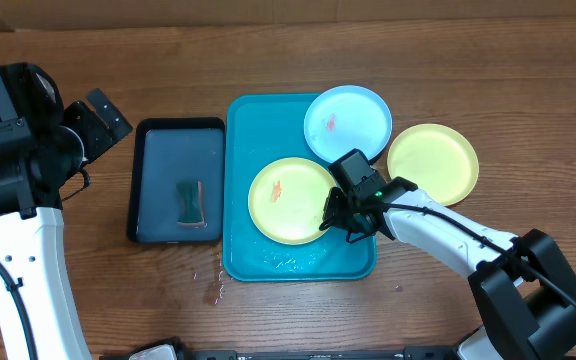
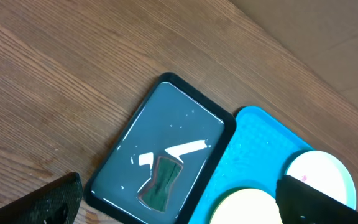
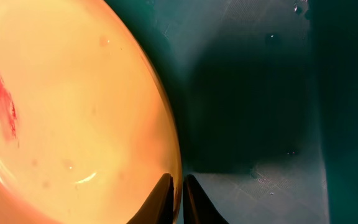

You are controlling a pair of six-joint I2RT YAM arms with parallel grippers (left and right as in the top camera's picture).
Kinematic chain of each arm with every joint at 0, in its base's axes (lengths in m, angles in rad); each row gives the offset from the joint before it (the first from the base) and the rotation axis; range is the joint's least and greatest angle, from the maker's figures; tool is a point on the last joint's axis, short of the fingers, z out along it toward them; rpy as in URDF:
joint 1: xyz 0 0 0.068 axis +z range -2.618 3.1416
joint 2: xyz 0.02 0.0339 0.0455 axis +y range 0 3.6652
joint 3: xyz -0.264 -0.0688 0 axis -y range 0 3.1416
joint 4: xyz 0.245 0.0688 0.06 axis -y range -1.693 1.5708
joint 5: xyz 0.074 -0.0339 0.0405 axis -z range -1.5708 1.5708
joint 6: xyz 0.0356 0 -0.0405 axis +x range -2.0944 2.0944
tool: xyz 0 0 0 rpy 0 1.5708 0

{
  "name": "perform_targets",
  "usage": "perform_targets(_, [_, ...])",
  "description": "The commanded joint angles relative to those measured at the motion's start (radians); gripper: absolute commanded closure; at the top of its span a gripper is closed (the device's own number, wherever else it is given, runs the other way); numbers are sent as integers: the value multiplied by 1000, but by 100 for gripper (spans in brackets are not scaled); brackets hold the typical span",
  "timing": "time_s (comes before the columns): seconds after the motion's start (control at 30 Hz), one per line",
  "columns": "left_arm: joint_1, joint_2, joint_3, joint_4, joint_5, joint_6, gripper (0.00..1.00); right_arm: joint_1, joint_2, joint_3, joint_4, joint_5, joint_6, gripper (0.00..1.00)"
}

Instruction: Clean dirty plates on tray and stack at the side

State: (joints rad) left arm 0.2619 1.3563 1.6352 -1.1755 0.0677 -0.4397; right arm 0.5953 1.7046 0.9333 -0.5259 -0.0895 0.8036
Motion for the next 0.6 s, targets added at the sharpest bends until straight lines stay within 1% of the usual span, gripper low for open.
perform_targets(0.0, [0,7,5,1,3,-10,0,-8,-23,44,-5,-2,-4,91])
perform_targets(0.4, [0,7,5,1,3,-10,0,-8,-24,44,-26,-2,-4,91])
perform_targets(0.57, [0,7,5,1,3,-10,0,-8,-23,44,-31,-2,-4,90])
